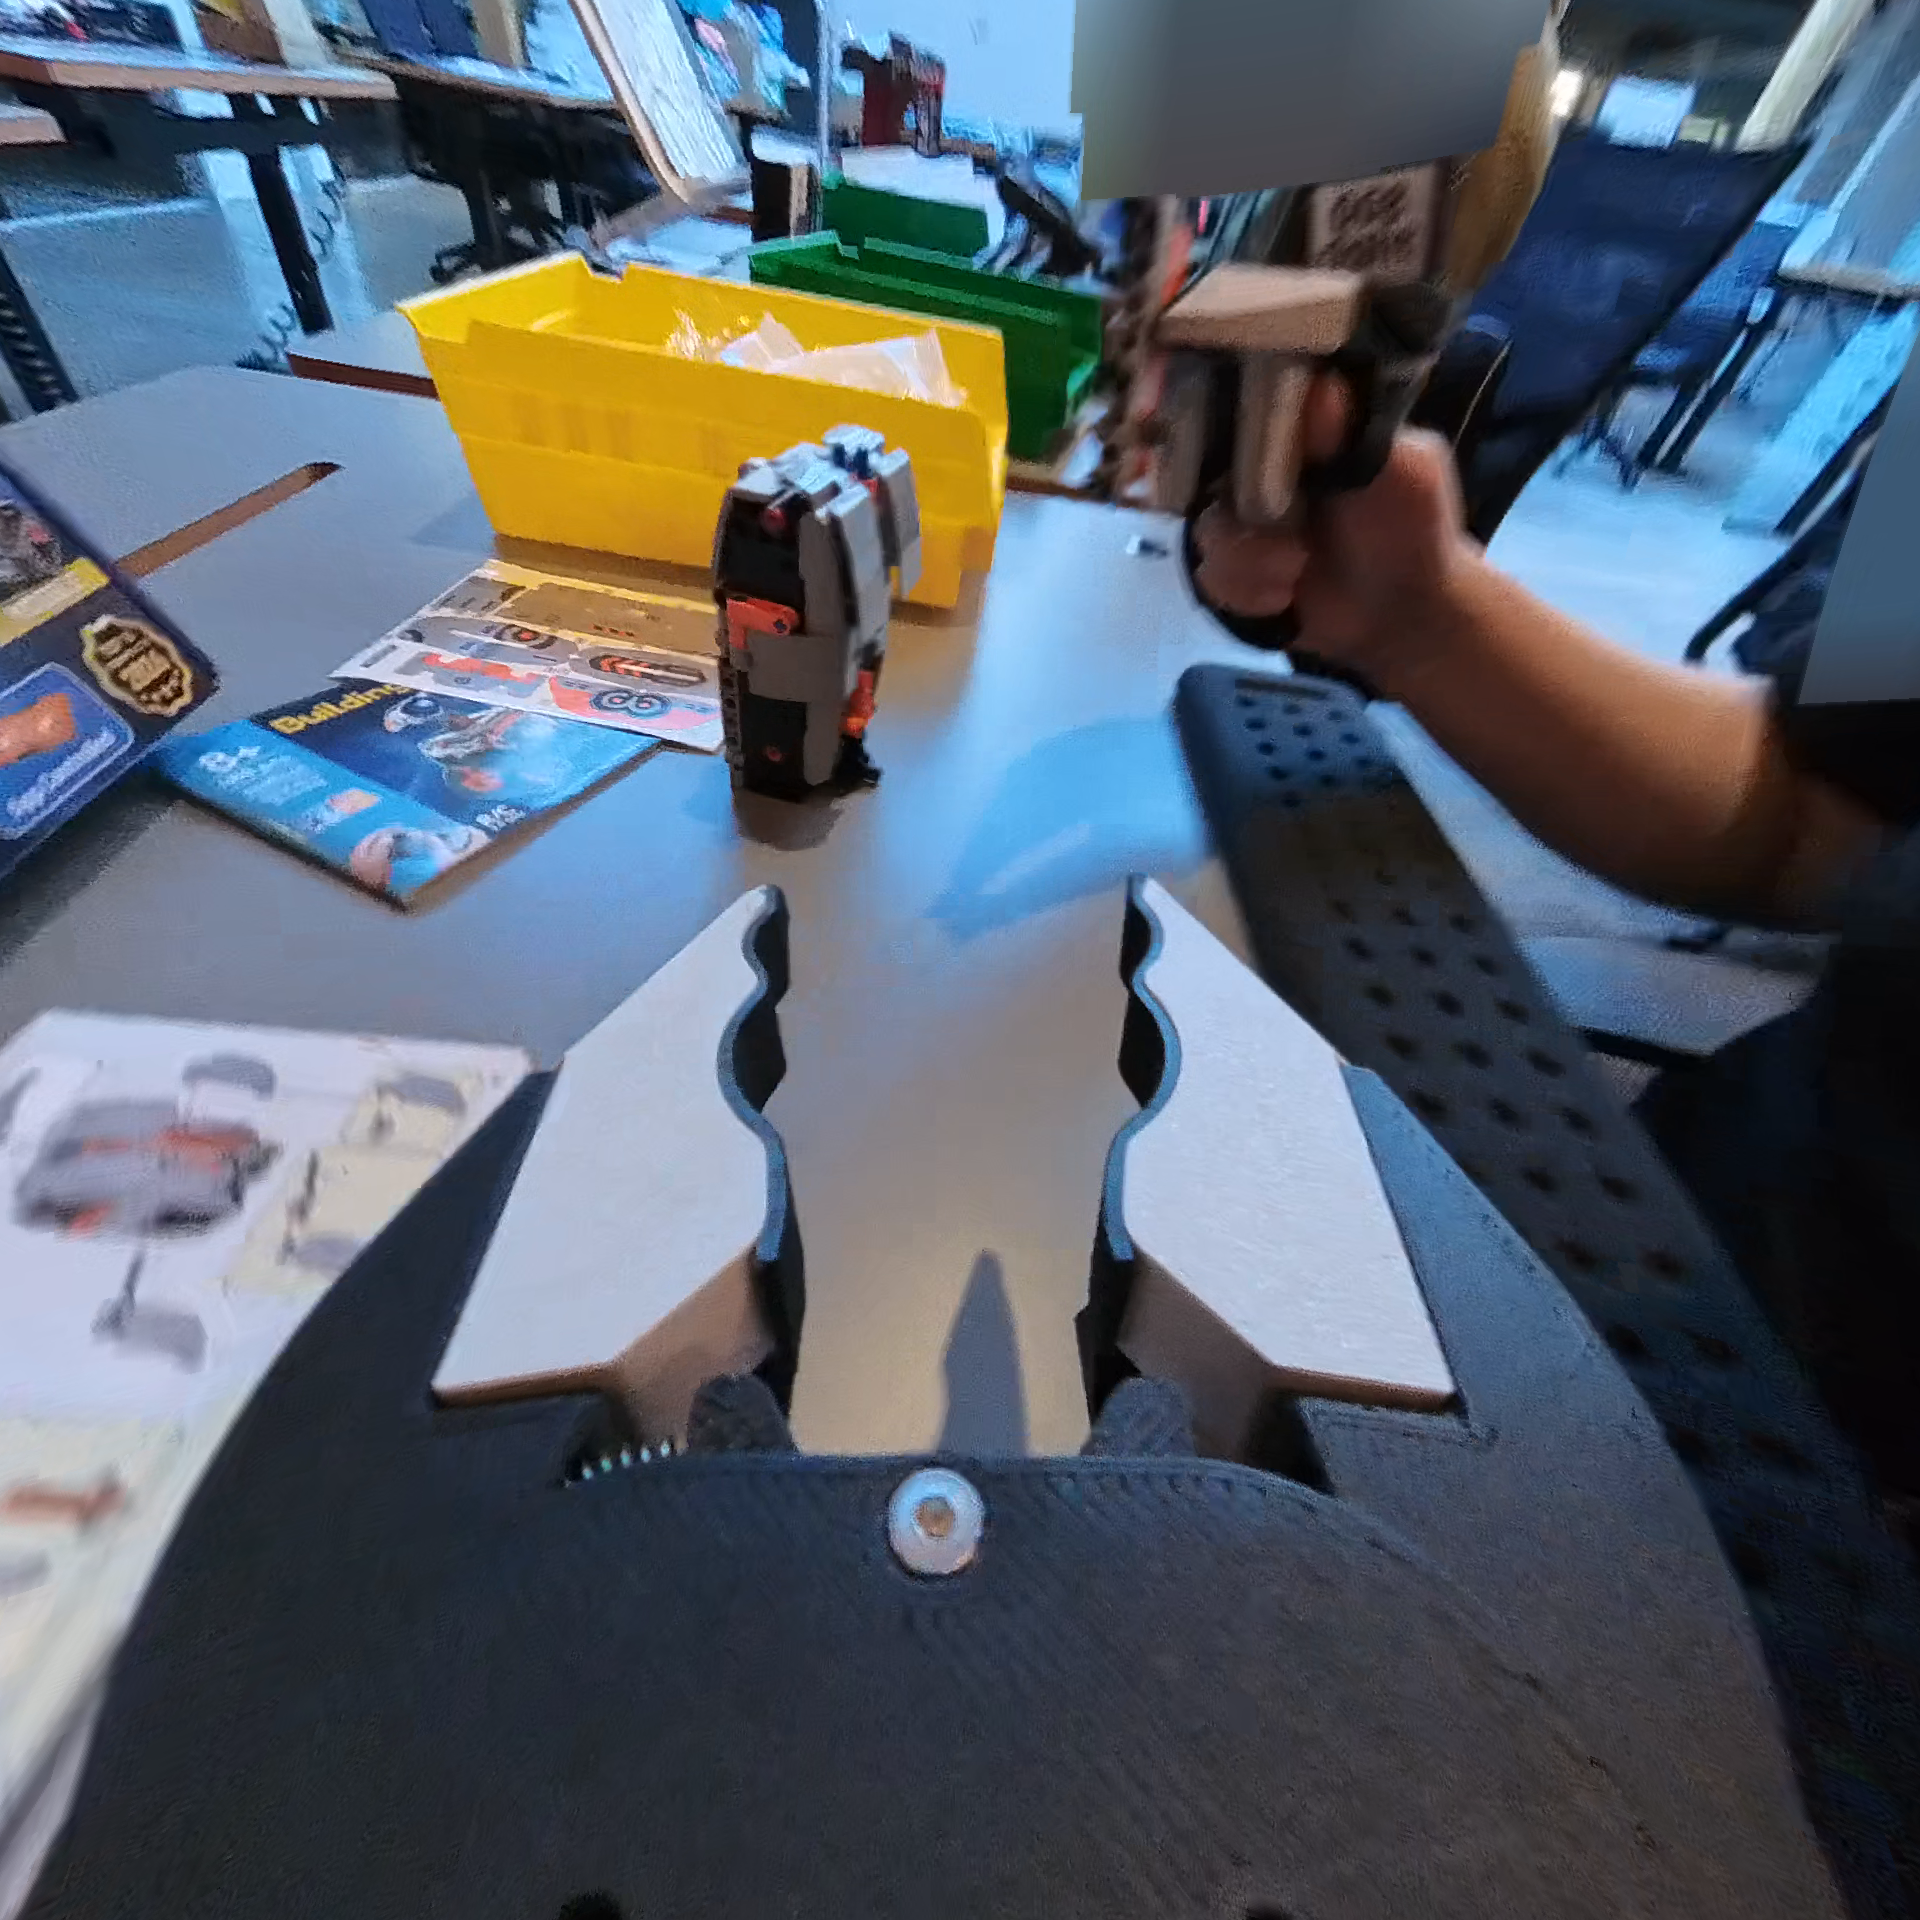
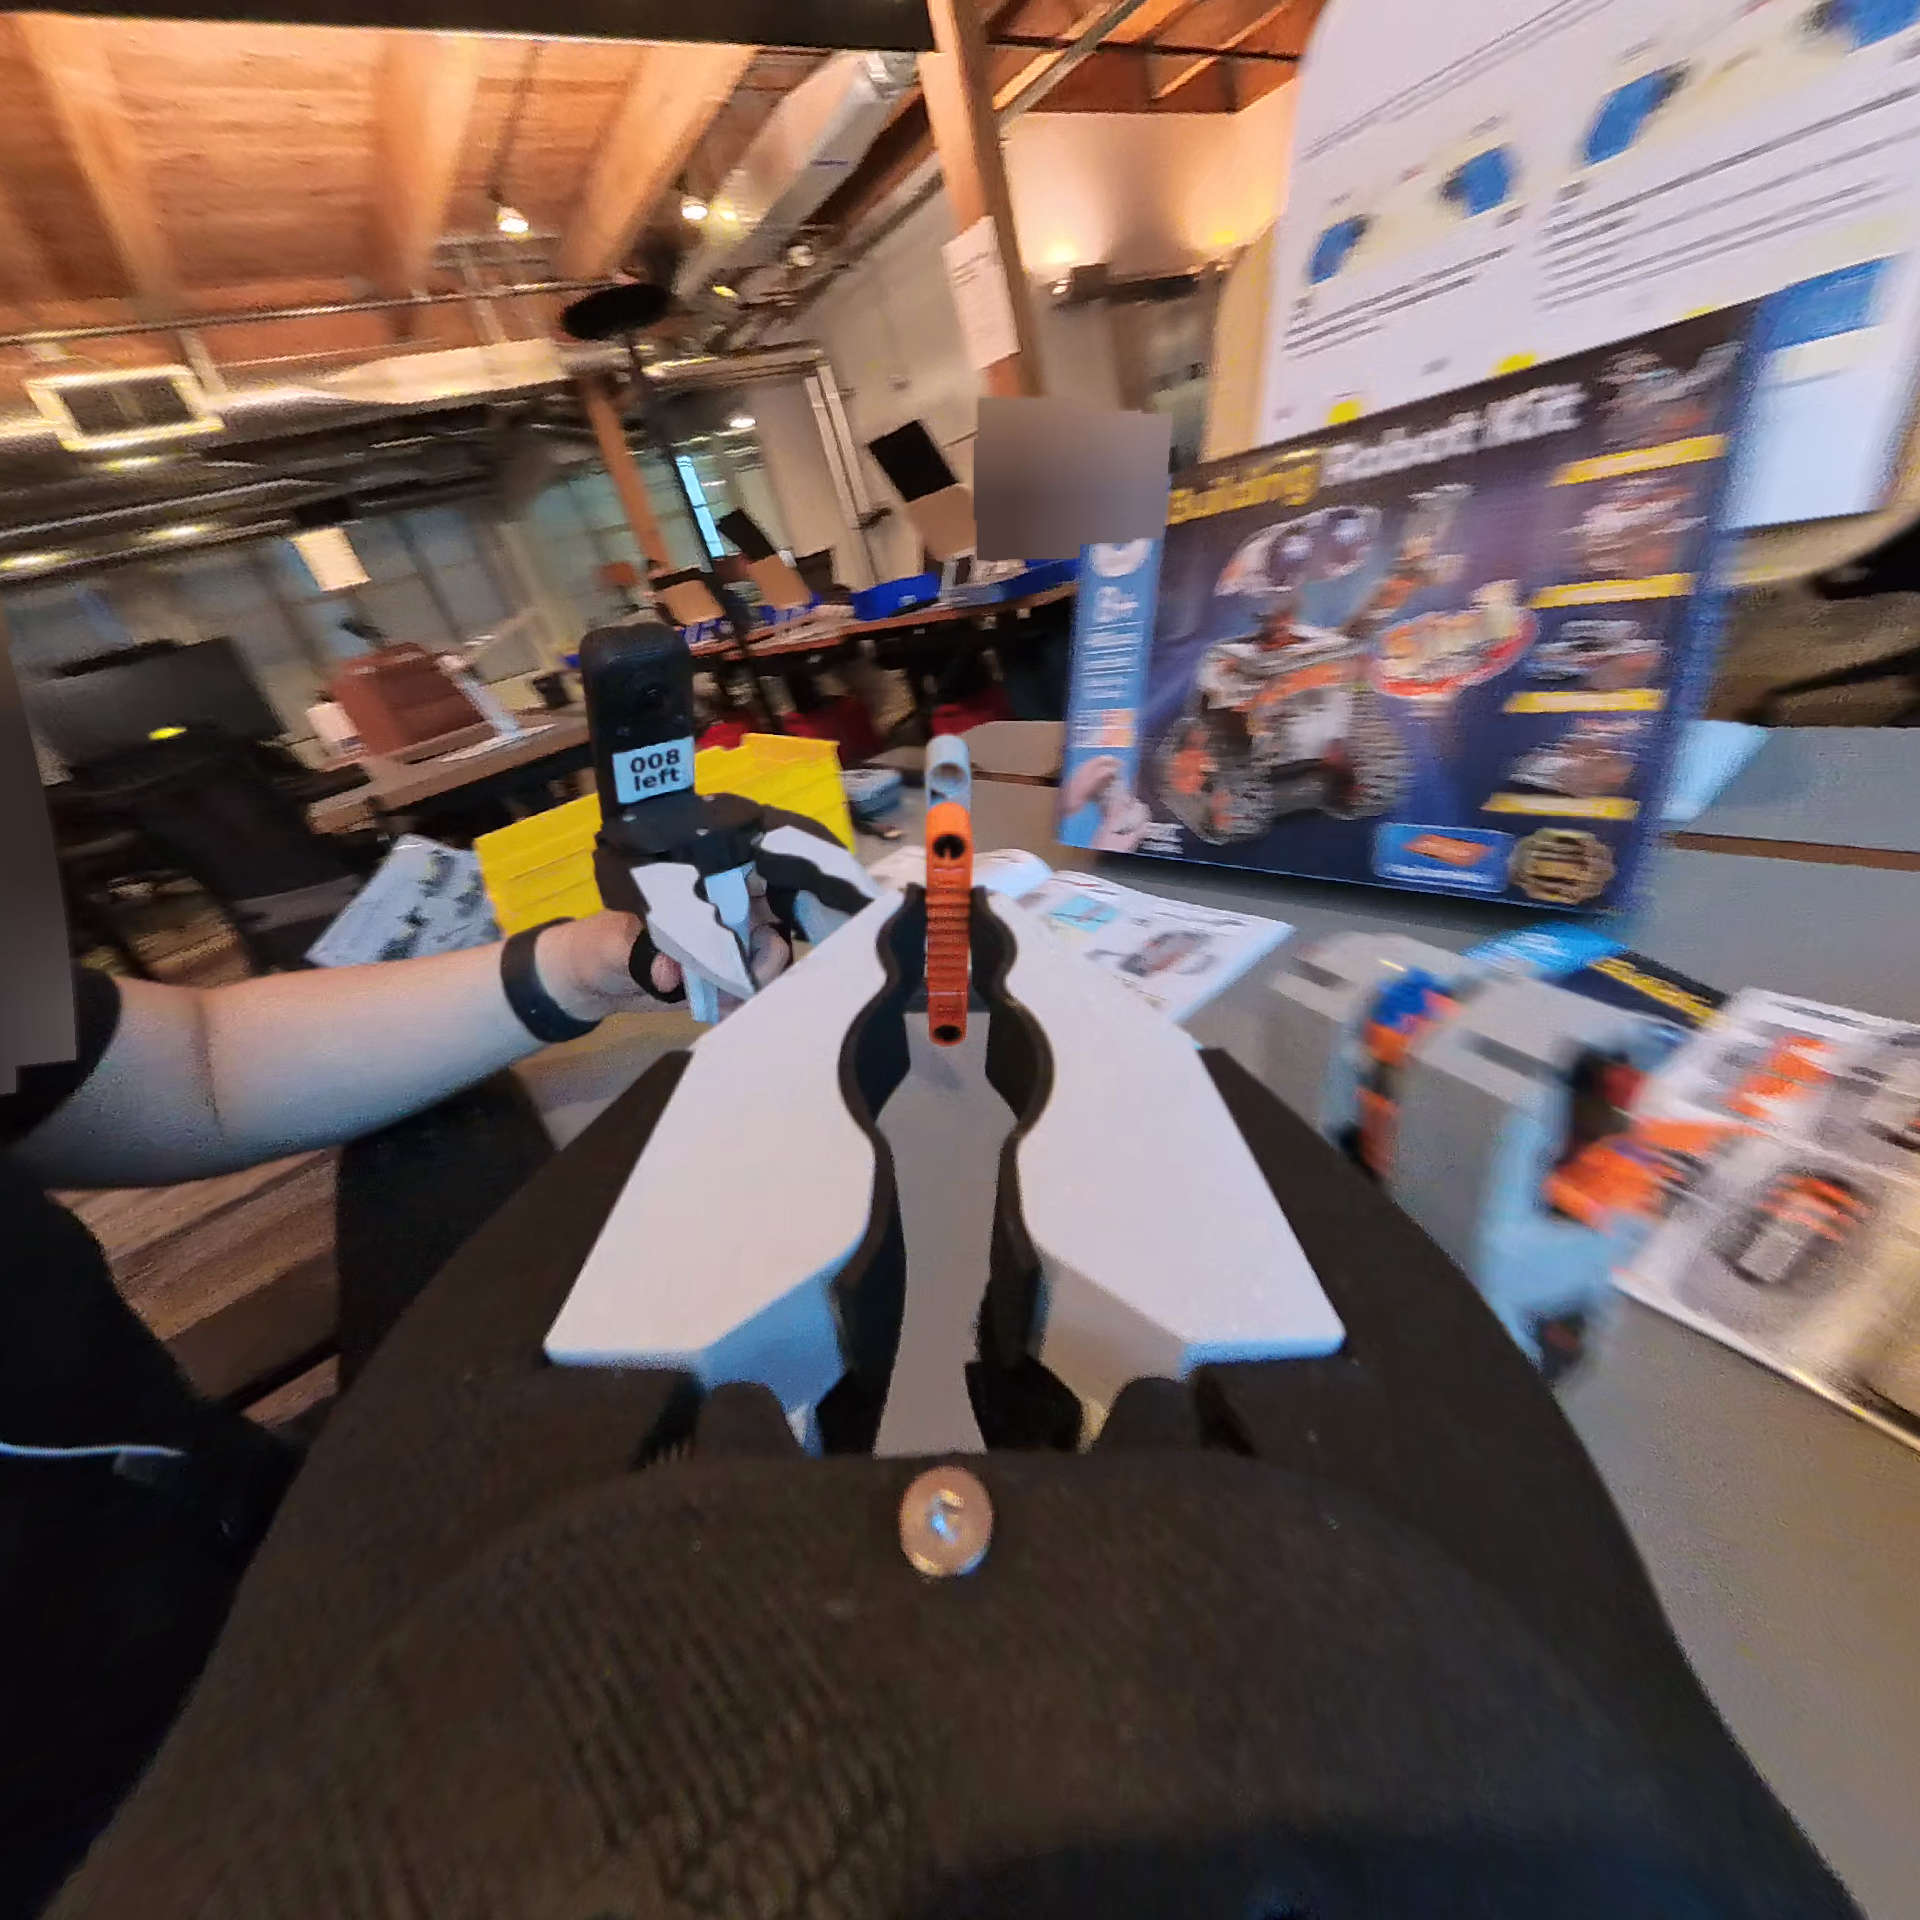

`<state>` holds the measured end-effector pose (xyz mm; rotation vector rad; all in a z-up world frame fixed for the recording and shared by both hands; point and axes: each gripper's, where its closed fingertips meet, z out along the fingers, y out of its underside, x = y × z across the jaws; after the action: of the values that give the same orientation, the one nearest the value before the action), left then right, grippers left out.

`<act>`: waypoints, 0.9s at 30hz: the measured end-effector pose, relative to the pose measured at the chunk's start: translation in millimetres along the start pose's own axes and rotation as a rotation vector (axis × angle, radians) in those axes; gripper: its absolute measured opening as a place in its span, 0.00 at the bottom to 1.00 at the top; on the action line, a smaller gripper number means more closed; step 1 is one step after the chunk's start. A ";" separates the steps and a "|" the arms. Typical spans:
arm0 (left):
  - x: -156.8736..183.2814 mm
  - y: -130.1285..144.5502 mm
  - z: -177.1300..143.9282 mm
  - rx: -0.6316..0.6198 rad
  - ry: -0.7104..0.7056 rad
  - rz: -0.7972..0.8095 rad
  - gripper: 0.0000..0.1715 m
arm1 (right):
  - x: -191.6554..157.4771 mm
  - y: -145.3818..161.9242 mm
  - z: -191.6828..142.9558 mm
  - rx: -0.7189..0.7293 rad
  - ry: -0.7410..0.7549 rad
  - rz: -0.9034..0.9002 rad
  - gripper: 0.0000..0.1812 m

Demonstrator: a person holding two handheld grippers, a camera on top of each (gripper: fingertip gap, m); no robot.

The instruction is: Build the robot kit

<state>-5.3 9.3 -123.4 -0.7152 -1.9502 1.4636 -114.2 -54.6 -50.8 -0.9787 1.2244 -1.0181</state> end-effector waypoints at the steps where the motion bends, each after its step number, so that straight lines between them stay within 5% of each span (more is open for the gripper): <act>1: -12.2 1.0 18.4 -0.025 0.005 0.011 0.42 | 8.3 -4.4 -15.7 0.011 0.035 -0.002 0.04; 7: -53.3 -15.5 129.6 0.014 0.067 0.027 0.60 | 27.1 -22.1 -80.5 0.119 0.163 -0.009 0.04; 11: -54.2 -7.3 174.0 -0.096 0.114 0.106 0.58 | 38.3 -0.8 -100.8 0.042 0.210 0.010 0.04; 20: -60.7 5.9 195.2 -0.215 0.131 0.157 0.33 | 50.9 15.1 -105.6 0.005 0.192 0.020 0.04; 27: -58.2 7.8 192.2 -0.221 0.037 0.112 0.31 | 57.6 26.2 -93.1 -0.058 0.165 0.030 0.04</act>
<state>-105.4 -155.2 -181.2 -0.9555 -2.0938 1.3001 -201.4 -106.9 -99.2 -0.9327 1.4074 -1.0616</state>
